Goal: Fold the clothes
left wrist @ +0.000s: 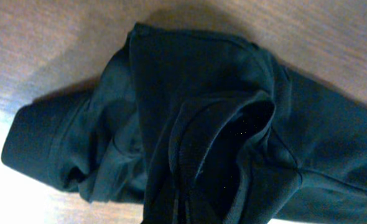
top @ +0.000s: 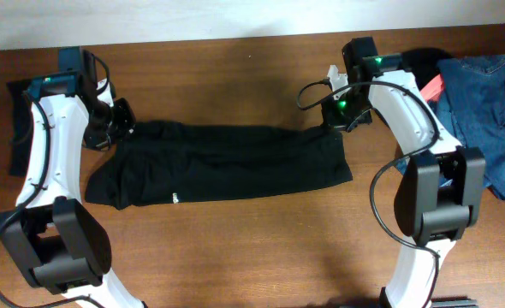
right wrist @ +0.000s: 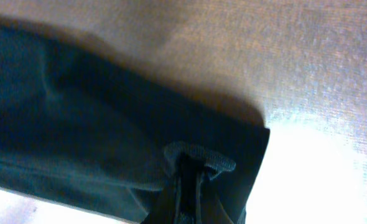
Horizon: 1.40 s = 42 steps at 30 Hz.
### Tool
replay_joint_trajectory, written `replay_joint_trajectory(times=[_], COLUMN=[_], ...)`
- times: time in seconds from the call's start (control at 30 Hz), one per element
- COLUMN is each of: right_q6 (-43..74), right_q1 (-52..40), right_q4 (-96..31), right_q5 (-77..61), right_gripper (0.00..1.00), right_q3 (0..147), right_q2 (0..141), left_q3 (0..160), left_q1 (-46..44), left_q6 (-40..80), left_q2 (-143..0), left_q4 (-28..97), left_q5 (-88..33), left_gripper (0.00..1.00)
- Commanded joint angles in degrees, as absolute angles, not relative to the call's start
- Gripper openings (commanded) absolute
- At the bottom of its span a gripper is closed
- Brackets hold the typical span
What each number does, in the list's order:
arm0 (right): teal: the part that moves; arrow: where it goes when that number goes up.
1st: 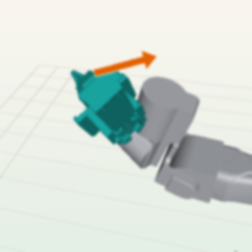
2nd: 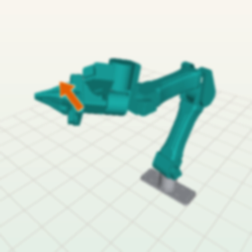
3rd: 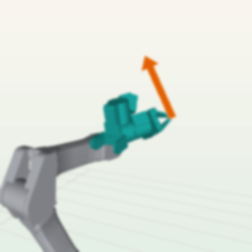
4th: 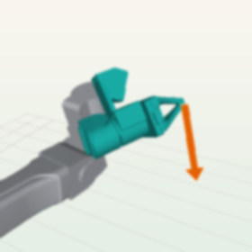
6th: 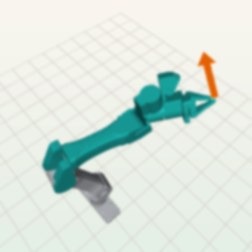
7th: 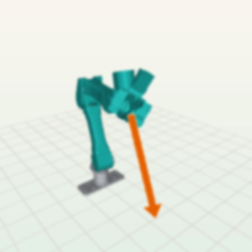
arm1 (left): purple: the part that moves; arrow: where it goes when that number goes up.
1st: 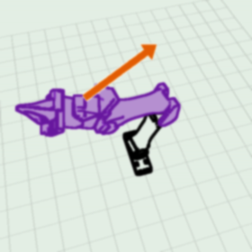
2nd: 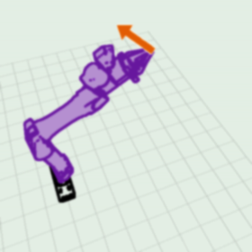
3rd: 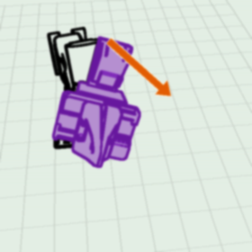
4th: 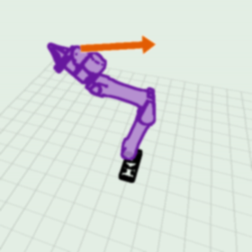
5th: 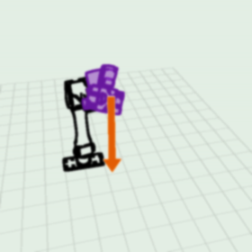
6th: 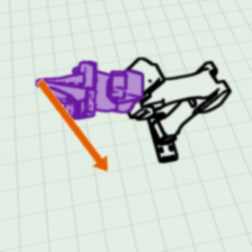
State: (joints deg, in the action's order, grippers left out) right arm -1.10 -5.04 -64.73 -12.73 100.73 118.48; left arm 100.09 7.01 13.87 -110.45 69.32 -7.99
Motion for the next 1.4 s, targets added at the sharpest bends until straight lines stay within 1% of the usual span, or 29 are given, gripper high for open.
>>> replay_joint_trajectory(times=[0.0,0.3,0.5,0.8,1.03,1.23,1.37], right_q6=[-1.7,-1.7,-1.7,-1.7,-1.5,-1.5,-1.5], right_q1=[-5.3,-5.3,-5.6,-7.1,-7.6,-7.6,-7.6], right_q4=[-66.3,-69.4,-68.8,-68.3,-68.6,-69.7,-70.5], right_q5=[-13.8,-13.8,-13.7,-13.7,-13.7,-13.5,-13.5], right_gripper=[0.04,0.04,0.04,0.04,0.04,0.04,0.04], right_q3=[101.7,100.0,97.1,93.1,92.4,92.4,92.4], right_q2=[114.6,114.2,114.2,114.2,114.2,114.2,114.2], left_q3=[101.0,100.9,99.9,92.4,89.7,85.8,82.4], left_q1=[7.4,7.4,7.4,7.4,7.3,7.3,7.3], left_q6=[13.2,13.2,13.2,13.8,13.8,15.0,15.4], left_q2=[-108.6,-108.6,-108.6,-108.6,-108.6,-108.6,-108.6], left_q4=[70.5,74.0,74.7,73.2,73.5,72.9,70.9], left_q5=[-8.2,-6.0,-6.0,-6.0,-6.0,-1.5,-1.1], left_gripper=[0.01,0.01,0.01,0.01,0.01,0.01,0.01])
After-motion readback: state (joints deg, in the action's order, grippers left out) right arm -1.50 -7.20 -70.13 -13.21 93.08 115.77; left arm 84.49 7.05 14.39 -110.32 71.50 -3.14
